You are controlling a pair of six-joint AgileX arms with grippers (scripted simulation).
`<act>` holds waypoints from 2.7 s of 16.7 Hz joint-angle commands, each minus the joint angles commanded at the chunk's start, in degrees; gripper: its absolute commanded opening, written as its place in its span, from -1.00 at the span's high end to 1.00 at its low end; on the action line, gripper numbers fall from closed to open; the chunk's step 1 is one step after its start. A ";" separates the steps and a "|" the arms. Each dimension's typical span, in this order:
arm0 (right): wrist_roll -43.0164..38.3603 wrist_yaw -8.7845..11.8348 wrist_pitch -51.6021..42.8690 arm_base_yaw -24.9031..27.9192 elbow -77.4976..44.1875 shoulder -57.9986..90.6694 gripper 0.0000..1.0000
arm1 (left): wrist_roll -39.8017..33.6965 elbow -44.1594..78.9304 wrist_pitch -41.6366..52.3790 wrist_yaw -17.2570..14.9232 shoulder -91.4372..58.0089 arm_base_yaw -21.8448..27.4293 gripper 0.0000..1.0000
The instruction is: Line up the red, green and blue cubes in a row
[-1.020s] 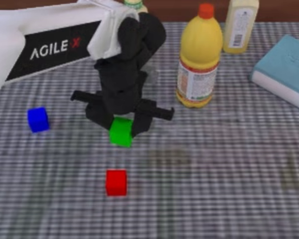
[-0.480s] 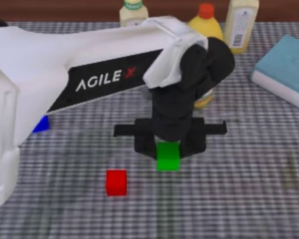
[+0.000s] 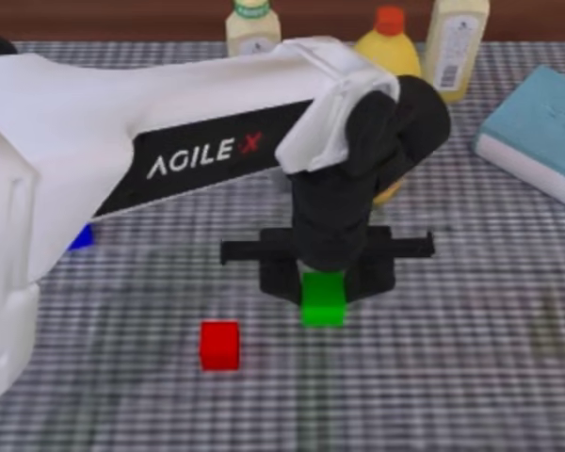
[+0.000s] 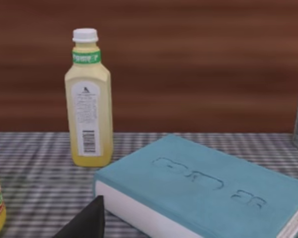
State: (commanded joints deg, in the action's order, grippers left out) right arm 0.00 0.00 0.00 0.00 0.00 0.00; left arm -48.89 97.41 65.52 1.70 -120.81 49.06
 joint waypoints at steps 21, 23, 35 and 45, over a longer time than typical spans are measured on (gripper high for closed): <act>0.00 0.00 0.00 0.00 0.00 0.00 -1.00 | -0.02 -9.27 -13.11 0.02 -3.62 0.24 -0.36; 0.00 0.00 0.00 0.00 0.00 0.00 -1.00 | -0.02 -9.27 -13.11 0.02 -3.62 0.24 -0.66; 0.00 0.00 0.00 0.00 0.00 0.00 -1.00 | -0.07 -9.07 -12.90 0.01 -3.54 0.15 -1.00; 0.00 0.00 0.00 0.00 0.00 0.00 -1.00 | -0.49 -0.06 0.73 0.07 1.03 -0.57 -1.00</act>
State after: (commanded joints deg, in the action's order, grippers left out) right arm 0.00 0.00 0.00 0.00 0.00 0.00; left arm -49.37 97.35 66.25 1.77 -119.78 48.49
